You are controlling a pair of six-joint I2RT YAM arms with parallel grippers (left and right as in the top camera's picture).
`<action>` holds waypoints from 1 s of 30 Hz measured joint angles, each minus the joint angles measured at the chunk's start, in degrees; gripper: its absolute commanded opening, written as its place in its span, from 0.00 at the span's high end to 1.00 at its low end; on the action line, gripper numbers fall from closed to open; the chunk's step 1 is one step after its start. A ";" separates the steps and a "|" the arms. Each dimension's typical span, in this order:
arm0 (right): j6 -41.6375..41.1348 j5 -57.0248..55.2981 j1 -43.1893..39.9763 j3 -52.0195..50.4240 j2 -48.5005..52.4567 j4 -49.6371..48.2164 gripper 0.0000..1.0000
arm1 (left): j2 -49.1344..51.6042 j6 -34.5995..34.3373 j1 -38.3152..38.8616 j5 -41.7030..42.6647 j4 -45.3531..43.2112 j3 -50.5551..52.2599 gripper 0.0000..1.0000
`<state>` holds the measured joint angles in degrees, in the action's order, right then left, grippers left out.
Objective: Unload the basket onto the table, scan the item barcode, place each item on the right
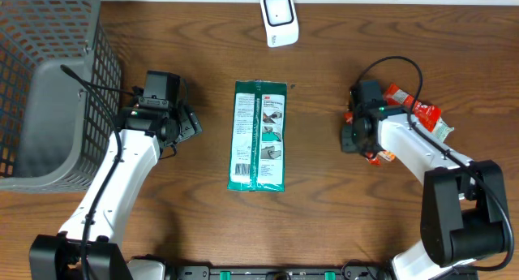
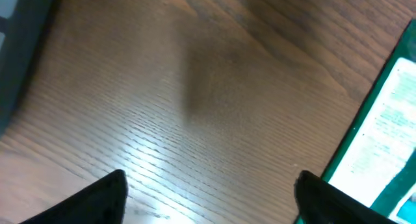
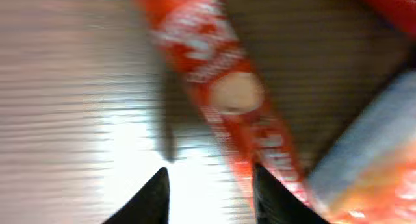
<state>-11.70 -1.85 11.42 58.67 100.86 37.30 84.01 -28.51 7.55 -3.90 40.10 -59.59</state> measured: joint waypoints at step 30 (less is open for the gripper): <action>9.97 8.79 -7.50 7.67 -4.76 15.89 0.57 | 0.00 0.02 0.00 2.27 -0.02 0.00 0.15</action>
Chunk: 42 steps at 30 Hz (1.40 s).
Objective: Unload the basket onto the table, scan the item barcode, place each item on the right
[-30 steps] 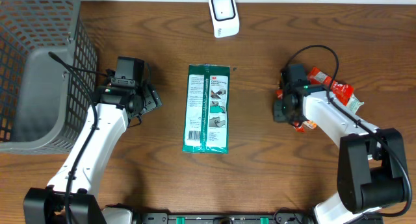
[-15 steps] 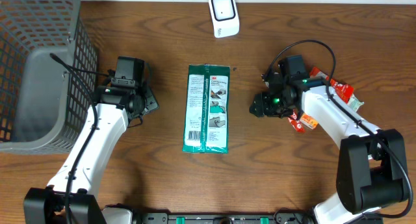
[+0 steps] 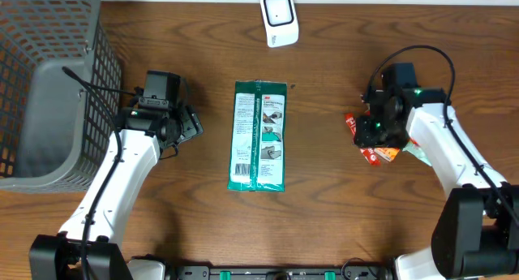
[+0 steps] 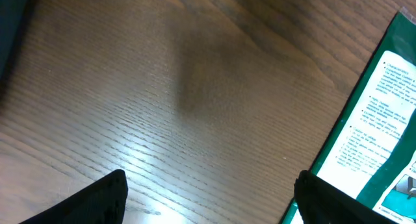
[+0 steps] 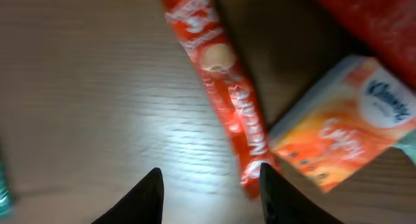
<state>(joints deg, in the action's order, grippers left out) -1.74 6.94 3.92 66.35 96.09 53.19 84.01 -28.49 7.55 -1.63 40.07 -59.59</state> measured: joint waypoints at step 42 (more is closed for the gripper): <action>1.11 6.91 0.92 -3.65 0.09 -4.83 0.50 | 0.00 0.00 0.00 0.00 -0.24 0.00 0.14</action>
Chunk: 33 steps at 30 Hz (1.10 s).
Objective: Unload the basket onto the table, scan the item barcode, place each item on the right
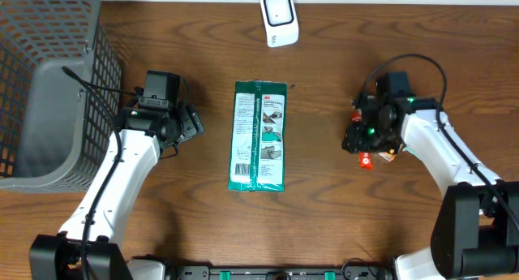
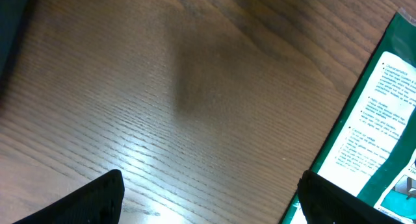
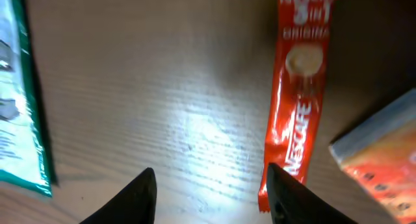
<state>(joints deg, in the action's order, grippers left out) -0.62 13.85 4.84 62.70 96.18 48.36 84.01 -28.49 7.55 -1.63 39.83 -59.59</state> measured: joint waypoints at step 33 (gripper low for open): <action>-17.00 11.54 16.94 0.13 8.74 -17.97 0.25 | 7.72 6.47 10.21 13.77 -6.86 0.00 0.87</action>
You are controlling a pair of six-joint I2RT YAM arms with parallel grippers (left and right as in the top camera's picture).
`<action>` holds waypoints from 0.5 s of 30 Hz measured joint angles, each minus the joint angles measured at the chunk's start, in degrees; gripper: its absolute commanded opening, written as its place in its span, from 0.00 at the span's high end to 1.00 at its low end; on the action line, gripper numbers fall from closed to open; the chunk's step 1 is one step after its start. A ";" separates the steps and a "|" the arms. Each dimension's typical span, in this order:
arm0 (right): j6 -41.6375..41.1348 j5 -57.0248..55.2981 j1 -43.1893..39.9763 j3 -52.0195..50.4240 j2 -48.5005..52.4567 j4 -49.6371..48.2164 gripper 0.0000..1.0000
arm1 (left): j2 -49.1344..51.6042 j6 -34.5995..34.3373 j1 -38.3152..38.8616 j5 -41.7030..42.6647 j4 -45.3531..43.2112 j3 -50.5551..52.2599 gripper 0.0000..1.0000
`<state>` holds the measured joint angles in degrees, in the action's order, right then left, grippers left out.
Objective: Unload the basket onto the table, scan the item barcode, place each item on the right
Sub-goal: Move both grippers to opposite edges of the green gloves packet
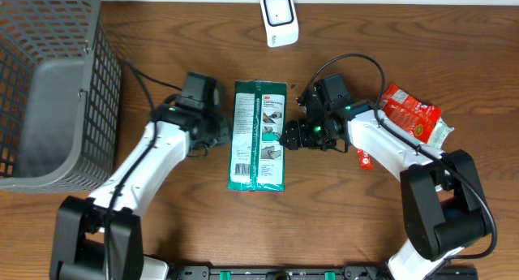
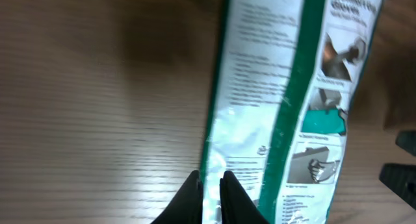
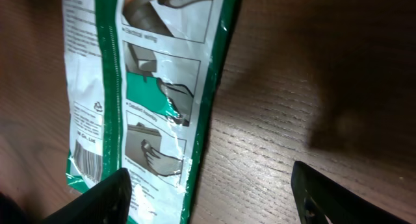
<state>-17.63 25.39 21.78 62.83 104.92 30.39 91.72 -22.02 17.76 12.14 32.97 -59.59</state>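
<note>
A green and white 3M packet (image 1: 259, 135) lies flat mid-table, printed side up. In the left wrist view my left gripper (image 2: 211, 195) is shut on the silvery left edge of the packet (image 2: 286, 100). My right gripper (image 3: 211, 198) stands wide open at the packet's right edge, with the edge and bare wood between its fingers. A barcode (image 3: 84, 160) shows near the packet's lower end in the right wrist view. From overhead, the left gripper (image 1: 220, 132) and right gripper (image 1: 288, 138) flank the packet. The white scanner (image 1: 279, 19) stands at the table's far edge.
A grey mesh basket (image 1: 49, 85) fills the far left corner. A red snack bag (image 1: 412, 111) and a red sachet (image 1: 362, 158) lie right of my right arm. Bare wood lies in front of the packet.
My left gripper was open well to the left of the packet; now it is shut on the packet's left edge. My right gripper has moved from the red sachet to the packet's right edge, still open.
At first my right gripper was open close over the red sachet, and my left waited open left of the packet. The right stayed over the red items through two more moments while the left kept still. Now both grippers are at the packet, the left shut on it.
</note>
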 measured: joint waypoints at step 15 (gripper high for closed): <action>-0.24 3.04 0.00 -1.60 0.44 -3.23 0.26 | 11.02 -0.52 2.93 0.52 -5.22 0.00 0.87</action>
<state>-17.87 28.42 21.78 61.23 105.36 27.16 102.74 -22.55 20.69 12.67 27.75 -59.59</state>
